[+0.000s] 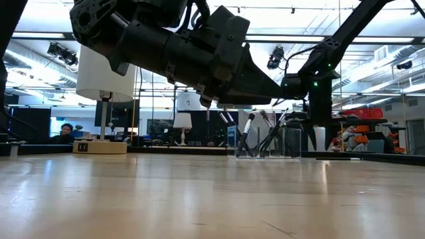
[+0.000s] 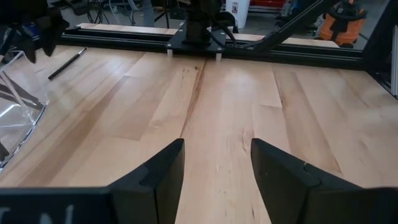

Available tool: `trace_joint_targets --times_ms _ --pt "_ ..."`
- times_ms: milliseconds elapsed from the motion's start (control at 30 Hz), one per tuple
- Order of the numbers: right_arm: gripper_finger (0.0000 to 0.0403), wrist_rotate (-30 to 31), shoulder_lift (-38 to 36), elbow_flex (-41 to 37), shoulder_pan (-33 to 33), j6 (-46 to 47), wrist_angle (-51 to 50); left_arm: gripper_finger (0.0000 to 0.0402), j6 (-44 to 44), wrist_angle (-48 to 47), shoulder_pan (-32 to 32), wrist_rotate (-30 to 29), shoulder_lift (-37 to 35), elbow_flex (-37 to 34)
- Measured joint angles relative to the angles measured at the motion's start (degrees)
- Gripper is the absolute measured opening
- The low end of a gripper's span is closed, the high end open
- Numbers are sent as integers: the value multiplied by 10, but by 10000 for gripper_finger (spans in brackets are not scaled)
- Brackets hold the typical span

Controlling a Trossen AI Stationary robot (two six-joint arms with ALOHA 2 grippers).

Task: Put items in baskets/containers
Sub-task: Put the black eyeshadow brush into the transparent organizer

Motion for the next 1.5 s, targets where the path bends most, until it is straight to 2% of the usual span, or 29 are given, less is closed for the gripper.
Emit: trace_joint_targets --times_ms 167,433,500,633,767,900,1167,1333,1500 --pt "132 66 0 -14 21 87 27 188 -4 0 -4 -1 0 0" --pt "132 99 -8 -132 20 214 196 188 14 11 9 -22 -5 0" --pt "132 107 -18 -143 24 216 213 188 28 16 20 -22 -18 0" --pt "137 115 -48 -143 24 204 195 188 56 18 40 4 -42 1" --pt "155 90 -66 -144 24 225 130 188 85 -4 45 76 -57 1" --pt "180 70 -61 -155 24 201 104 188 73 -63 31 117 -65 1" --pt "196 51 -65 -187 24 179 124 188 70 -86 -23 118 -66 0" --pt "185 24 -65 -187 25 100 122 188 89 -87 -48 118 -66 0" --pt "154 34 -64 -188 38 41 120 188 90 -89 -58 117 -66 0"
